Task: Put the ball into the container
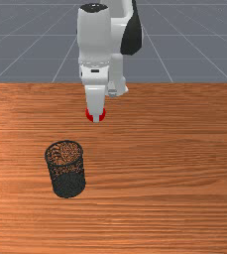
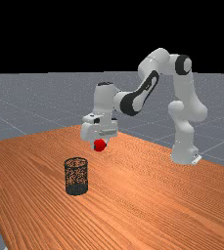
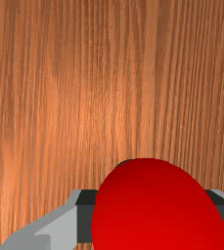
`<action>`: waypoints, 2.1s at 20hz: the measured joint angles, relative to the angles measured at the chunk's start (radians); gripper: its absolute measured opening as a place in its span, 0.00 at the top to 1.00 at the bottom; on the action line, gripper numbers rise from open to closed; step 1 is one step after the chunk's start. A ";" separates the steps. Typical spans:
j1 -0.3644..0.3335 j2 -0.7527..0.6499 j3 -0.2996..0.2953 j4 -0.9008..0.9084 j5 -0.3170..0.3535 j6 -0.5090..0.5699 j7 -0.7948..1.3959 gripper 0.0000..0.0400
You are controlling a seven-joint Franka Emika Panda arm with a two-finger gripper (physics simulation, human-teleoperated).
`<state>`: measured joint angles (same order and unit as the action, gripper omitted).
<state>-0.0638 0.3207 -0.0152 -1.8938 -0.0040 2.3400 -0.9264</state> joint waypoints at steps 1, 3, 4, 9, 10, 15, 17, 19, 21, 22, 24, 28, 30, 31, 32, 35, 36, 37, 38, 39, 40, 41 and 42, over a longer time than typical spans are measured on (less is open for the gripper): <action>-0.013 0.003 -0.004 0.005 0.005 -0.002 -0.022 0.30; -0.040 0.012 -0.011 0.016 0.015 -0.006 -0.067 0.30; -0.037 0.069 -0.024 0.124 0.004 -0.120 -0.015 0.30; -0.037 0.133 -0.025 0.162 0.002 -0.113 -0.011 0.30; -0.037 0.139 -0.025 0.152 0.003 -0.094 -0.011 0.30; -0.058 0.148 -0.022 0.112 0.014 -0.013 -0.055 0.30; -0.072 0.154 -0.025 0.120 0.017 -0.017 -0.074 0.30; -0.078 0.166 -0.030 0.140 0.018 -0.029 -0.068 0.30; -0.078 0.183 -0.030 0.167 0.018 -0.039 -0.066 0.30; -0.078 0.192 -0.029 0.179 0.019 -0.038 -0.066 0.30; -0.073 0.194 -0.028 0.176 0.019 -0.021 -0.054 0.30; -0.053 0.190 0.001 0.173 0.055 -0.048 -0.031 0.30; -0.048 0.187 0.001 0.176 0.049 -0.055 -0.032 0.30; -0.058 0.191 0.005 0.183 0.061 -0.060 -0.050 0.30; -0.064 0.193 0.002 0.186 0.058 -0.060 -0.057 0.30; -0.087 0.217 -0.022 0.227 0.034 -0.090 -0.087 0.30; -0.109 0.218 -0.017 0.226 0.038 -0.074 -0.138 0.30; -0.124 0.226 -0.019 0.238 0.041 -0.080 -0.160 0.30; -0.128 0.240 -0.025 0.261 0.042 -0.089 -0.148 0.30; -0.130 0.255 -0.025 0.286 0.042 -0.099 -0.146 0.30; -0.130 0.272 -0.025 0.313 0.041 -0.110 -0.144 0.30; -0.118 0.285 -0.037 0.333 0.026 -0.113 -0.114 0.30; -0.115 0.294 -0.039 0.345 0.023 -0.117 -0.111 0.30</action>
<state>-0.1789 0.6142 -0.0540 -1.5485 0.0189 2.2229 -1.0373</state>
